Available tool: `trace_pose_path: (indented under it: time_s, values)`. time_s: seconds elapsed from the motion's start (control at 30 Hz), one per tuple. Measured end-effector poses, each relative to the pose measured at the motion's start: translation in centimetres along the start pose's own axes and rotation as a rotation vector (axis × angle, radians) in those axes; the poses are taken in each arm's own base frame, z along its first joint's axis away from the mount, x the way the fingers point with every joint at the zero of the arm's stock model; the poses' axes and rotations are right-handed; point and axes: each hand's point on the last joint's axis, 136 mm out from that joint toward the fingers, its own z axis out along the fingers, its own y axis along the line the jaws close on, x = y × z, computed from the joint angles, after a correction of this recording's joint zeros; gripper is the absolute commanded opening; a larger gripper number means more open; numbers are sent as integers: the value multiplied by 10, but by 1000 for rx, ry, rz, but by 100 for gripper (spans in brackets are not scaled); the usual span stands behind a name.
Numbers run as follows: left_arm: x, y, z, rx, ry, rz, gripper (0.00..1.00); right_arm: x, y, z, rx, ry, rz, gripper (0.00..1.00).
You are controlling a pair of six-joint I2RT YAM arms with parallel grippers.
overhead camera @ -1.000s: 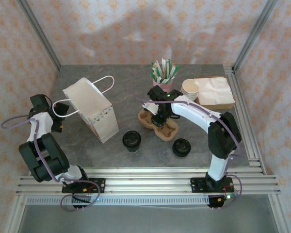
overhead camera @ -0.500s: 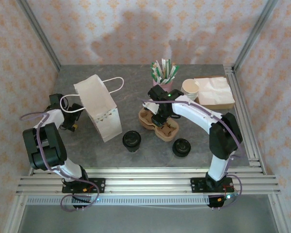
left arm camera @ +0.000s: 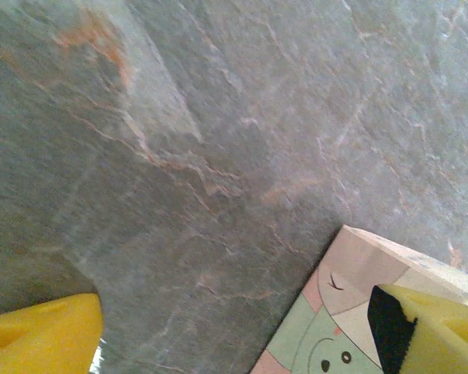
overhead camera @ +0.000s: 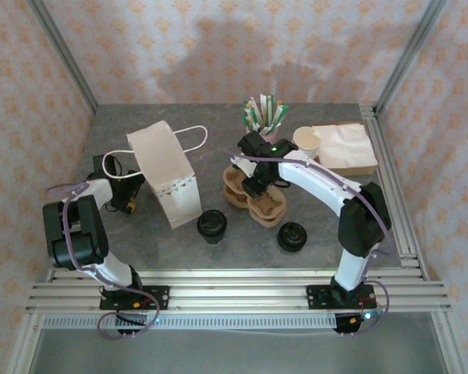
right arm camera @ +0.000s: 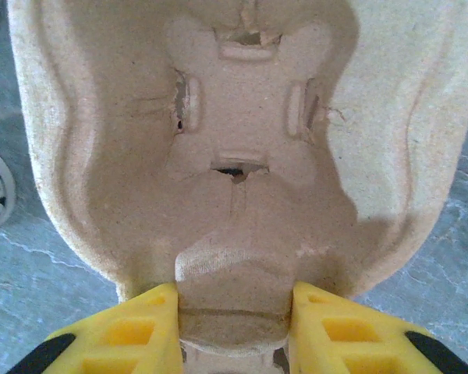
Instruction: Pack the takeout coffee
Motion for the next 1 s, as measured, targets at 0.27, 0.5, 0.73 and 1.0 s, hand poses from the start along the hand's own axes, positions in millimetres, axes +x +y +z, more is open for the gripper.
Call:
trace_pose_path:
  time_s: [0.27, 0.5, 0.73, 1.0]
  values:
    - [17, -1, -1, 15, 0, 16, 89, -28, -11, -68, 54, -189, 173, 32]
    - [31, 7, -13, 26, -8, 13, 88, -52, -21, -115, 75, -312, 332, 32]
    - [68, 1, -9, 26, 57, 102, 88, -79, -20, -158, 21, -455, 457, 31]
    - [88, 2, -4, 17, 81, 162, 88, -116, -9, -218, -47, -662, 500, 31]
